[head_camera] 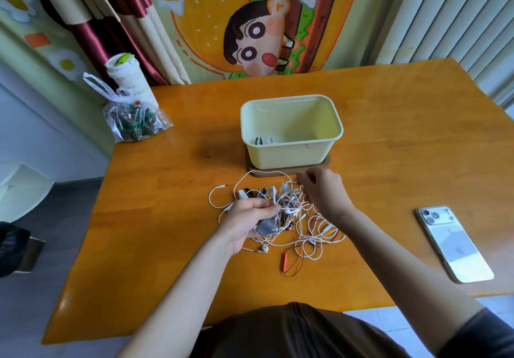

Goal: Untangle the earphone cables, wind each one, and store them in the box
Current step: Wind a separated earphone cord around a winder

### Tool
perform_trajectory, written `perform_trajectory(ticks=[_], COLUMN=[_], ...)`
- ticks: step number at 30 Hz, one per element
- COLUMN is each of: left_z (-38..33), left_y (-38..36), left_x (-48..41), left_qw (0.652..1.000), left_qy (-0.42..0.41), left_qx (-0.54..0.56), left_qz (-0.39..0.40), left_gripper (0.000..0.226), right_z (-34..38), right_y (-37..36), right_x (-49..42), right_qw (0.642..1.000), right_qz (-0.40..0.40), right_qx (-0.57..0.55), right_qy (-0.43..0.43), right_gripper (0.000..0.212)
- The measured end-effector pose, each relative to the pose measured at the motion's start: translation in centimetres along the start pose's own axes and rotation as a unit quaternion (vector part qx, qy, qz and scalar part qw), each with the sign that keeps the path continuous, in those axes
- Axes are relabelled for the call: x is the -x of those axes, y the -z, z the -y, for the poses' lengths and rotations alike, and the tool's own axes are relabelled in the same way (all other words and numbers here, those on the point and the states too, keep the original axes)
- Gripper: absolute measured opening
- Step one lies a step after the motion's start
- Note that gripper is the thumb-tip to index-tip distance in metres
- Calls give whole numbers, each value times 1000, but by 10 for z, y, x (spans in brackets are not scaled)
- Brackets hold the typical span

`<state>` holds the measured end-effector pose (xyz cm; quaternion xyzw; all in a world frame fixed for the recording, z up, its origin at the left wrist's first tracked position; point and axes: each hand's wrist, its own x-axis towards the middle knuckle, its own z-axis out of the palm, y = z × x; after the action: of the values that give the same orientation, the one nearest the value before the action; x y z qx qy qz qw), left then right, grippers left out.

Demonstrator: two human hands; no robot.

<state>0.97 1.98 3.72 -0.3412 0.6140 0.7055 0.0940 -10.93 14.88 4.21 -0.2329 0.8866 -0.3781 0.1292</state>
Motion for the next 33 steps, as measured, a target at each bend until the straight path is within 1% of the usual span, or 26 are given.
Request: perform_trajectory(ticks=[4, 6, 9, 10, 12, 15, 16, 18, 20, 22, 24, 26, 27, 29, 30, 31, 33], left_z=[-2, -1, 0, 0, 0, 0, 1, 1, 1, 1, 1, 2, 1, 0, 0, -1, 1], left_y=[0, 0, 3, 4, 6, 5, 4, 1, -3, -4, -4, -1, 1, 3, 3, 4, 2], left_x=[0, 1, 1, 1, 0, 1, 1, 3, 5, 6, 7, 5, 3, -1, -3, -4, -7], left_qw=[999, 999, 1000, 1000, 1000, 999, 999, 993, 984, 981, 985, 995, 998, 999, 997, 994, 991], left_qy=[11, 12, 6, 4, 1, -4, -6, -4, -4, -8, -12, -13, -11, 0, 8, 12, 3], left_qx=[-22, -28, -15, -11, -5, -28, -52, -112, -161, -171, -143, -82, -46, 32, 69, 97, 114], left_qz=[26, 29, 10, 5, -5, -15, -8, 27, 71, 97, 97, 63, 40, -6, -27, -46, -68], left_gripper=[11, 13, 14, 13, 12, 14, 14, 13, 13, 11, 6, 6, 6, 9, 12, 14, 16], right_z=[-2, 0, 2, 2, 2, 5, 7, 9, 10, 3, -8, -17, -18, -13, -8, 0, 14], right_y=[1, 1, -2, -3, -5, -7, -8, -9, -9, -7, -3, -1, 0, 0, 0, -2, -10], right_x=[-5, -5, -2, -1, 1, 3, 3, 2, -2, -6, -10, -10, -8, -2, 2, 7, 16], right_qw=[999, 999, 992, 988, 983, 977, 977, 983, 993, 998, 998, 994, 994, 998, 999, 999, 994], right_qz=[-17, 10, 103, 122, 140, 151, 145, 108, 51, 5, -18, -34, -36, -37, -26, 3, 98], right_qx=[12, 44, 68, 75, 78, 54, 43, 20, 5, 25, 68, 90, 82, 27, -7, -30, -38], right_qy=[-24, -18, 27, 48, 89, 139, 147, 144, 106, 50, -1, -41, -56, -50, -31, -11, 5], right_gripper=[35, 35, 31, 32, 33, 23, 21, 21, 22, 26, 28, 23, 25, 32, 29, 25, 26])
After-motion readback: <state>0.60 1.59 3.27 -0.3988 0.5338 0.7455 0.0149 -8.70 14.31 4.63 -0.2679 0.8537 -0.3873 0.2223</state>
